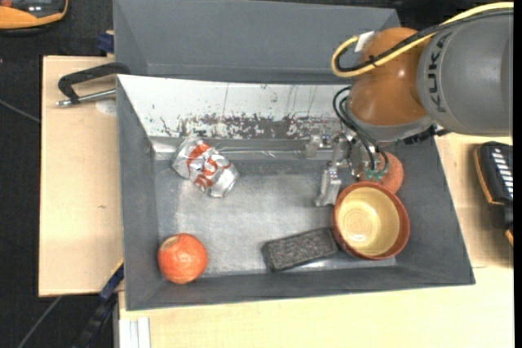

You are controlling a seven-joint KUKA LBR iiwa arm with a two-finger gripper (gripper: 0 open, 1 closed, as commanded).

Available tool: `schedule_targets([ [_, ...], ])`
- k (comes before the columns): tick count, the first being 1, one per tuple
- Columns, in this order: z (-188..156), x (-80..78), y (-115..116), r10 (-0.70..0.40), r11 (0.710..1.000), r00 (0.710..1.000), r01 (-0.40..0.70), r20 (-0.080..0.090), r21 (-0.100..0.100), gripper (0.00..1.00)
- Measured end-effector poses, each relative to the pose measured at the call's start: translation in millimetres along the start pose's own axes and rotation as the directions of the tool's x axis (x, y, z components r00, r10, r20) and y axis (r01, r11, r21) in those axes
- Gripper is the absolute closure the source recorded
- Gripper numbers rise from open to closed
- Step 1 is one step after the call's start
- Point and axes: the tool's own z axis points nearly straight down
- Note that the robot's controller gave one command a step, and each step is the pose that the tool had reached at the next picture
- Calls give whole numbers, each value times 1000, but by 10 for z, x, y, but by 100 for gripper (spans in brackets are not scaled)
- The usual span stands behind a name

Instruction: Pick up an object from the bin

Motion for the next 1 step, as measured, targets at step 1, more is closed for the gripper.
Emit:
schedule_targets([
  [1,128,211,-476,114,993,993,-114,4,-4,0],
])
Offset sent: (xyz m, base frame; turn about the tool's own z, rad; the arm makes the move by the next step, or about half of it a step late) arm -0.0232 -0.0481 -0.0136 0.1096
